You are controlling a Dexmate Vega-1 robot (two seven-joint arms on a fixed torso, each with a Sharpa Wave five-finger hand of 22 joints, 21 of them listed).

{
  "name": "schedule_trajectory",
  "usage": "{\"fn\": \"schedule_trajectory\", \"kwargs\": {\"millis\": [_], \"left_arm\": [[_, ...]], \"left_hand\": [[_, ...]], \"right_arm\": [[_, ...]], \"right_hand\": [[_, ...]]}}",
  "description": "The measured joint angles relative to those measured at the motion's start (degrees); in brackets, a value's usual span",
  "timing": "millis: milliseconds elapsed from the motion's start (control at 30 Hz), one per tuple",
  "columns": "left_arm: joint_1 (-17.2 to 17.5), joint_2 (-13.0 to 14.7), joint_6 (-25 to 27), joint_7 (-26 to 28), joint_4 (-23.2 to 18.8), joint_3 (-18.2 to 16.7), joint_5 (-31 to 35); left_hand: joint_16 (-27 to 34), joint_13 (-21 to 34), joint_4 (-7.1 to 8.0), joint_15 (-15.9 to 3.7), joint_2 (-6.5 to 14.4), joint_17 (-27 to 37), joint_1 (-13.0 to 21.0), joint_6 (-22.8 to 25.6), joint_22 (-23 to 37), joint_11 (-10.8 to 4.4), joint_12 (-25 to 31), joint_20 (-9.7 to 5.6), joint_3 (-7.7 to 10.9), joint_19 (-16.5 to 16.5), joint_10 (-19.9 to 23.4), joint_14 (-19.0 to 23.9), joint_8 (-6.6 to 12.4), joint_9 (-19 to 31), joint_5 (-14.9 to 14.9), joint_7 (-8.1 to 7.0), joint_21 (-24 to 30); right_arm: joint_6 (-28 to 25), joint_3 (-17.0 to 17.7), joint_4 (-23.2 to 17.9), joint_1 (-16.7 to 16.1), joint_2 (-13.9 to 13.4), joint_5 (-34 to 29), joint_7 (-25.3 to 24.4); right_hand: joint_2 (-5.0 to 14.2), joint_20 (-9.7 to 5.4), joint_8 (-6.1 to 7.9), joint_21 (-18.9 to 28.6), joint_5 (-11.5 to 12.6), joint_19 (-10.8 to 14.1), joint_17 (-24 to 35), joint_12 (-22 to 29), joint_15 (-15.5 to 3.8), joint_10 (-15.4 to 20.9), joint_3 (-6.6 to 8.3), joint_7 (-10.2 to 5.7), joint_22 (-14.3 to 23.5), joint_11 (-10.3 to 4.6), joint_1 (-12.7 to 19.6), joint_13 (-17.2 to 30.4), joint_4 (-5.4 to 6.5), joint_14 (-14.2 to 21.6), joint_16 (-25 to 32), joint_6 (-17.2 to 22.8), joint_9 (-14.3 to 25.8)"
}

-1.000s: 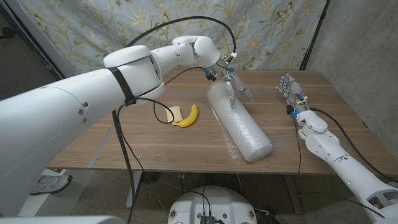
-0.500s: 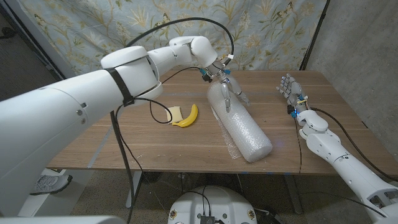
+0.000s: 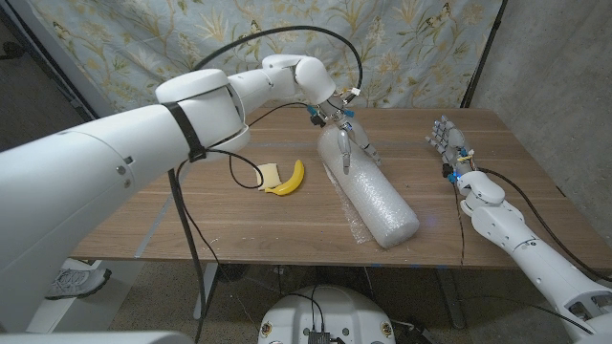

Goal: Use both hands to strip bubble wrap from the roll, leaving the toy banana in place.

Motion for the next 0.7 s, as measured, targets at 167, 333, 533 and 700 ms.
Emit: {"fn": "schedule_trajectory", "kwargs": {"millis": [167, 333, 533, 700], "left_arm": [[-0.81, -0.53, -0.5, 2.91, 0.13, 2.24, 1.86], [-1.53, -1.07, -1.06, 8.01, 0.22, 4.1, 4.63], [-2.39, -2.0, -1.33, 12.01, 0.38, 6.42, 6.61], [-2.8, -2.79, -1.09, 13.71, 0.45, 7.36, 7.14]], "left_hand": [[0.0, 0.0, 0.09, 0.0, 0.0, 0.0, 0.0, 0.0, 0.0, 0.0, 0.0, 0.0, -0.09, 0.0, 0.0, 0.0, 0.0, 0.3, 0.0, 0.0, 0.0], [0.0, 0.0, 0.15, -0.01, 0.0, 0.0, 0.0, 0.0, 0.0, 0.0, 0.0, 0.0, -0.15, 0.0, 0.0, 0.0, 0.0, 0.3, -0.22, 0.0, 0.0], [0.0, 0.0, 0.4, -0.01, 0.0, 0.0, 0.0, 0.21, 0.0, 0.0, 0.0, 0.0, -0.4, 0.01, 0.0, 0.0, 0.0, 0.3, -0.22, -0.21, 0.0], [0.0, -0.01, 0.4, -0.01, 0.0, 0.0, 0.0, 0.21, -0.01, 0.0, 0.0, 0.0, -0.39, 0.01, 0.0, 0.0, 0.0, 0.3, -0.22, -0.21, 0.0]], "right_arm": [[0.28, 0.28, 0.01, -0.35, 0.0, 0.43, -0.03], [0.53, 0.81, 0.01, -1.06, 0.0, 0.8, -0.09], [0.71, 1.25, -0.06, -1.56, -0.16, 1.1, -0.22], [0.75, 1.64, -0.26, -2.0, -0.43, 1.31, -0.42]], "right_hand": [[0.25, 0.0, 0.0, 0.0, 0.0, 0.0, 0.0, 0.0, 0.0, 0.0, 0.0, 0.23, 0.0, 0.0, -0.25, 0.0, 0.0, 0.0, 0.0, -0.23, 0.0], [0.25, 0.0, 0.0, 0.0, 0.0, 0.0, 0.0, 0.0, 0.0, 0.0, 0.0, 0.02, 0.0, 0.0, -0.25, 0.0, 0.0, 0.0, 0.39, -0.64, 0.0], [0.25, -0.01, 0.0, 0.0, 0.0, 0.01, 0.0, 0.0, 0.0, 0.0, 0.0, 0.02, 0.0, 0.0, -0.25, 0.0, 0.0, 0.0, 0.39, -0.64, 0.0], [0.25, -0.01, 0.0, 0.0, 0.0, 0.01, 0.0, 0.0, 0.0, 0.0, 0.0, 0.02, 0.0, 0.0, -0.25, 0.0, 0.0, 0.0, 0.39, -0.64, 0.0]]}}
